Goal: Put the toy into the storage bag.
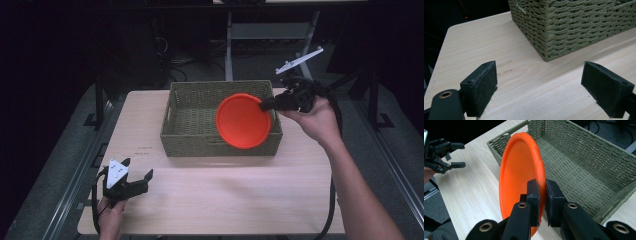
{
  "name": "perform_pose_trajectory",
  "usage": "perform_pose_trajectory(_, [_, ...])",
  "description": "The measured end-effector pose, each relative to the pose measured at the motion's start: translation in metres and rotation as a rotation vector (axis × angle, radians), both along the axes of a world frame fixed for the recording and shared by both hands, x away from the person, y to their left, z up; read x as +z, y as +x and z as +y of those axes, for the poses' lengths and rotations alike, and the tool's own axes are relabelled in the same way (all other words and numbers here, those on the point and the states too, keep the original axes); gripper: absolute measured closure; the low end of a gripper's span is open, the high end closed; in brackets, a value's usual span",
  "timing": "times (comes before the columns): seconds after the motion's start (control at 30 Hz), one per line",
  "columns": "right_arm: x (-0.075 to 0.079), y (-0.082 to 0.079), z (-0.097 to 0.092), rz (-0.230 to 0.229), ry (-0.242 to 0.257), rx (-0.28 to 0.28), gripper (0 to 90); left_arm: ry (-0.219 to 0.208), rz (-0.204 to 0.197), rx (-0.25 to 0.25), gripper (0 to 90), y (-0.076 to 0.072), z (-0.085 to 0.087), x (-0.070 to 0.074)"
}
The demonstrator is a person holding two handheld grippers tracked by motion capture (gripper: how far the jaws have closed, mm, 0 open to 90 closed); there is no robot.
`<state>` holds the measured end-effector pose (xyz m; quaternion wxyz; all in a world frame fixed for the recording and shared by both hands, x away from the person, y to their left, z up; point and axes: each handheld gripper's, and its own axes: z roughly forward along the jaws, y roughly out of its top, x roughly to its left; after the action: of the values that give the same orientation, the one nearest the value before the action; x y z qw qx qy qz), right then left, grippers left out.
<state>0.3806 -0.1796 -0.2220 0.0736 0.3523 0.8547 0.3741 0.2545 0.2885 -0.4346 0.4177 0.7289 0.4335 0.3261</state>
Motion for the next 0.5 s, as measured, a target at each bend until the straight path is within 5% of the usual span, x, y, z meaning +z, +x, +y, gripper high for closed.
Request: perform_pose_trajectory(0.5, [0.003, 0.029, 0.006, 0.012, -0.028, -0.047, 82.3, -0.004, 0.001, -0.004, 12.8, 0.001, 0.000, 0.000])
